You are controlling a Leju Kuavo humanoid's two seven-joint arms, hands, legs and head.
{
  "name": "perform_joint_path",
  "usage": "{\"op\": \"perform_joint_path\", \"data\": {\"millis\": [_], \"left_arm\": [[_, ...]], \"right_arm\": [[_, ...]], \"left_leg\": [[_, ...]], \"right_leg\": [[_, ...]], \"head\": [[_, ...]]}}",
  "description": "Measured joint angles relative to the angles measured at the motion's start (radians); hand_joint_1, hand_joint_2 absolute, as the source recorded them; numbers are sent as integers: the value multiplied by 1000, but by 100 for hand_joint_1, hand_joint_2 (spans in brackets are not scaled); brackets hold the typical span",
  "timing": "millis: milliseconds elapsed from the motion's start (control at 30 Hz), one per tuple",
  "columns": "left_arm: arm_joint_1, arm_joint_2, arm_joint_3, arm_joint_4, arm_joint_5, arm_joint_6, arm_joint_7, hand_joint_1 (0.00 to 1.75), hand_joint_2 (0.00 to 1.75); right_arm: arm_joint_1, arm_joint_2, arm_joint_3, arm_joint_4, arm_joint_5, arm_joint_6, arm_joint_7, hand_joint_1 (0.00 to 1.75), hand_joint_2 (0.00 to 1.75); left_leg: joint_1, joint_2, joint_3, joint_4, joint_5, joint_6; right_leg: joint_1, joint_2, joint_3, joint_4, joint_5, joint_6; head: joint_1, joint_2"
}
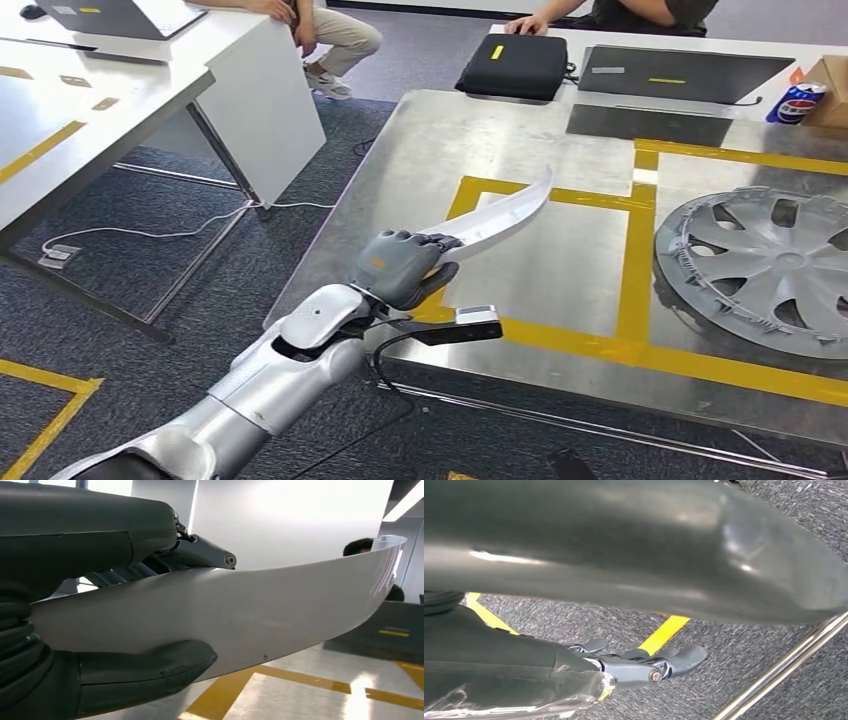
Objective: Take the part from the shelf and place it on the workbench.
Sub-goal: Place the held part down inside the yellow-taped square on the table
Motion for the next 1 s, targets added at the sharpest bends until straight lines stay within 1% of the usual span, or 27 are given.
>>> {"op": "perform_joint_path", "data": {"millis": [33, 200, 300, 467, 633, 700, 1000], "left_arm": [[-12, -4, -2, 20, -11, -3, 11, 175, 175], [-73, -14, -22, 116, -94, -26, 84, 175, 175], [-103, -18, -35, 176, -136, -27, 96, 175, 175], [-123, -23, -58, 236, -159, -35, 77, 175, 175], [-126, -28, -89, 263, -141, -33, 1, 175, 175], [-126, -34, -106, 264, -138, -31, -15, 175, 175], [-128, -64, -171, 264, -144, -37, -19, 175, 175]], "right_arm": [[0, 0, 1, 0, 1, 0, 2, 0, 0], [-1, 0, 7, 0, 3, 2, 13, 0, 0], [-1, 0, 11, 0, 4, 2, 21, 0, 0], [-1, 0, 18, 0, 6, 2, 28, 0, 0], [-2, 0, 28, 0, 18, 8, 39, 0, 0], [-2, 0, 36, 0, 25, 8, 41, 0, 0], [-5, 0, 53, 0, 31, 9, 47, 0, 0]], "left_leg": [[0, 0, 0, 0, 0, -3], [-1, 0, 0, 0, 0, -3], [-1, 0, 0, 0, 0, -3], [-2, 0, 0, 0, 0, -3], [-3, 0, -1, 0, -1, -2], [-3, 0, -1, 0, -1, -1], [-3, 0, -1, 0, -1, -1]], "right_leg": [[0, 0, 0, 0, 0, 0], [-1, 0, 2, -3, 2, -1], [-1, 0, 4, -6, 4, 0], [-2, 0, 5, -8, 5, 1], [-3, -1, 5, -9, 5, 2], [-4, -1, 5, -9, 5, 2], [-4, -1, 4, -9, 5, 2]], "head": [[0, 0], [0, 0], [0, 0], [0, 0], [0, 0], [0, 0], [-1, 0]]}}
